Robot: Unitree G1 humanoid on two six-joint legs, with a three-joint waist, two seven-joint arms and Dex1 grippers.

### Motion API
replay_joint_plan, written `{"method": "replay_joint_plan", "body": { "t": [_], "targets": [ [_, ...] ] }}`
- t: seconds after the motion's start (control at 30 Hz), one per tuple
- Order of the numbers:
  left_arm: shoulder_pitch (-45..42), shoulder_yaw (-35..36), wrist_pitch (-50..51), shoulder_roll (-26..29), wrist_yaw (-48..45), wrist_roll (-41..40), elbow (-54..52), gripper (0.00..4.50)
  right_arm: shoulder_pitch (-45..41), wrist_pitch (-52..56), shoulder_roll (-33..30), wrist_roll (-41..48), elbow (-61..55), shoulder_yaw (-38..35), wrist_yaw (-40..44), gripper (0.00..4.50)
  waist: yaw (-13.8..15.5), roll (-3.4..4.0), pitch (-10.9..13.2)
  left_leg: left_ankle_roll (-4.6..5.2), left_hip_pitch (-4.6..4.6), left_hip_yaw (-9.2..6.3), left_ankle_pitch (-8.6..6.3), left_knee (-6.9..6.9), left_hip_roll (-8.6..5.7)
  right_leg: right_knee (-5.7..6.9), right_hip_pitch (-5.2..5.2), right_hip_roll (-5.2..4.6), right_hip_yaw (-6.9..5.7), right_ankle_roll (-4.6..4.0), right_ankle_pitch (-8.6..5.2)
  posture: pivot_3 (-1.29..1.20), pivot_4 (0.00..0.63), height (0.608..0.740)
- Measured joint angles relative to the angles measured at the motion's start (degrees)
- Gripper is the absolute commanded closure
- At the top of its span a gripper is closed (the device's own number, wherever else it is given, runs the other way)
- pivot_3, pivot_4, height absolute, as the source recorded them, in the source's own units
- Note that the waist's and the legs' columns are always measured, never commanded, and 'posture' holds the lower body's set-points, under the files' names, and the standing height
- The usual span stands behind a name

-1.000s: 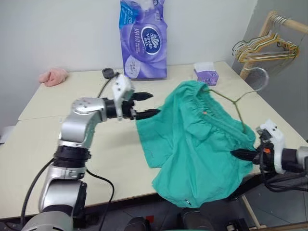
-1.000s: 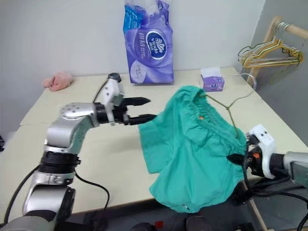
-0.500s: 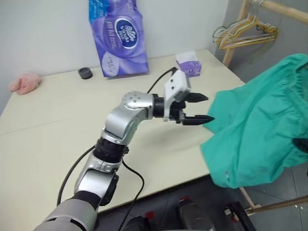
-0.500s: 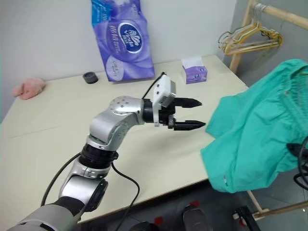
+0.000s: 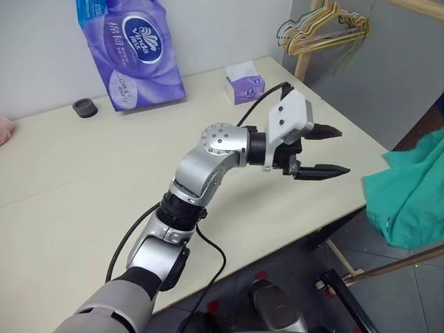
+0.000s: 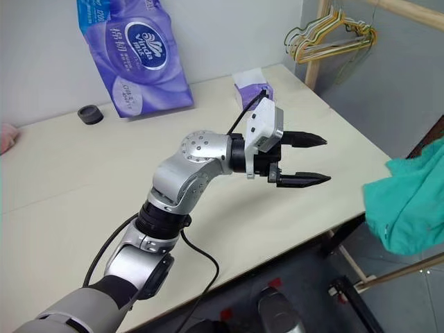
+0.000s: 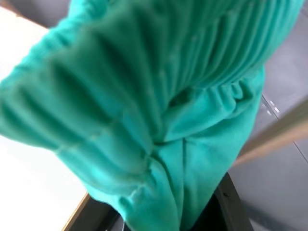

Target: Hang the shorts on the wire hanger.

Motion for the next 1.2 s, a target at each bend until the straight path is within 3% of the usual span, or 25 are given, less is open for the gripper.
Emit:
{"method": "replay_joint_plan", "body": {
  "t": [0.17, 0.47, 0.6, 0.83, 1.2],
  "targets": [
    [-0.1, -1.0, -0.6, -1.1, 1.0, 0.6, 0.2, 0.86, -5.0, 0.6, -7.2, -6.9, 11.7, 7.9, 8.9, 4.5, -0.1, 0.18, 0.3, 0.2, 0.03, 0.43, -0.08, -0.23, 0.02, -0.56, -0.01, 0.03, 0.43, 0.32, 0.18, -0.45, 0.217, 0.74],
    [-0.4, -1.7, -1.6, -3.8, 2.1, 1.1, 0.6, 0.86, -10.6, 0.7, -12.0, -27.2, 21.6, 21.3, 35.0, 4.5, 0.8, 0.26, 0.8, 0.35, 0.01, 0.51, -0.2, -0.24, 0.0, -0.58, -0.07, -0.07, 0.5, 0.52, 0.08, -0.42, 0.216, 0.74],
    [-1.0, -1.7, -1.9, -4.8, 2.2, 1.3, 1.7, 0.86, -10.8, 2.6, -12.1, -33.3, 21.3, 21.6, 42.6, 4.5, 1.0, 0.23, 0.8, 0.35, 0.01, 0.51, -0.21, -0.24, 0.0, -0.57, -0.07, -0.07, 0.51, 0.53, 0.08, -0.43, 0.213, 0.74],
    [-3.5, -1.7, -3.1, -7.0, 2.0, 1.5, 5.5, 0.86, -7.9, 3.5, -9.6, -42.9, 15.2, 17.6, 48.2, 4.5, 1.2, 0.19, 0.8, 0.35, 0.0, 0.5, -0.21, -0.23, 0.0, -0.57, -0.07, -0.08, 0.51, 0.56, 0.09, -0.44, 0.205, 0.74],
    [-6.2, -1.5, -7.2, -11.1, 0.9, 1.8, 12.5, 0.78, -8.8, 9.4, -6.6, -52.5, 6.8, 10.0, 51.8, 1.01, 0.6, 0.26, 0.8, 0.35, 0.01, 0.52, -0.22, -0.25, 0.0, -0.5, -0.12, -0.08, 0.54, 0.57, 0.09, -0.46, 0.193, 0.74]
  ]
}}
